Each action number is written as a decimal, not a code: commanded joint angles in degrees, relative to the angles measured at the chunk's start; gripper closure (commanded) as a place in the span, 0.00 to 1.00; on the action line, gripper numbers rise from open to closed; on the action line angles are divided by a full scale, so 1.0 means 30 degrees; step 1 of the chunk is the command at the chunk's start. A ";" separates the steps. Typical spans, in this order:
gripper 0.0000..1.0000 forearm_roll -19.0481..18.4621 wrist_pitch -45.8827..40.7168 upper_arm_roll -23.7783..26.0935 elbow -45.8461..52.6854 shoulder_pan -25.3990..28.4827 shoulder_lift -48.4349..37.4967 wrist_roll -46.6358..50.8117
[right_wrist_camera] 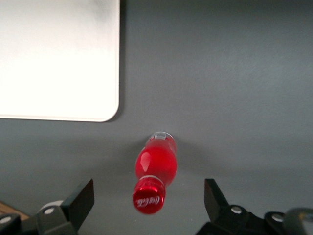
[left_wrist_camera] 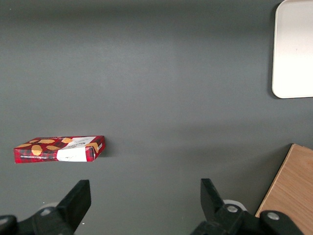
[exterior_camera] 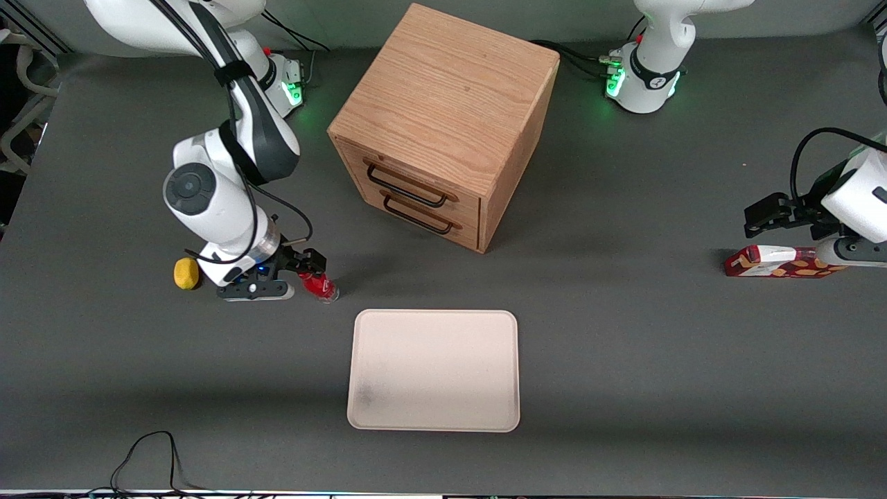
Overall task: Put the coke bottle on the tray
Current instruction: 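Close the right gripper around the red bottle's body, then lift the red bottle with the right gripper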
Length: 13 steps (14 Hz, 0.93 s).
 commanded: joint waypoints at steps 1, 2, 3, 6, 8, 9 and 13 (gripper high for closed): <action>0.00 0.0227 0.0849 0.0182 -0.0450 -0.0010 0.0230 0.0335; 0.00 0.0227 0.0880 0.0269 -0.0450 -0.0010 0.0319 0.0335; 0.00 0.0198 0.0880 0.0299 -0.0421 -0.0010 0.0320 0.0335; 0.13 0.0139 0.1083 0.0299 -0.0421 -0.0010 0.0523 0.0335; 0.24 0.0110 0.1173 0.0299 -0.0450 -0.0010 0.0641 0.0335; 0.33 0.0110 0.1173 0.0299 -0.0450 -0.0010 0.0642 0.0335; 0.83 0.0110 0.1115 0.0299 -0.0450 -0.0039 0.0642 0.0335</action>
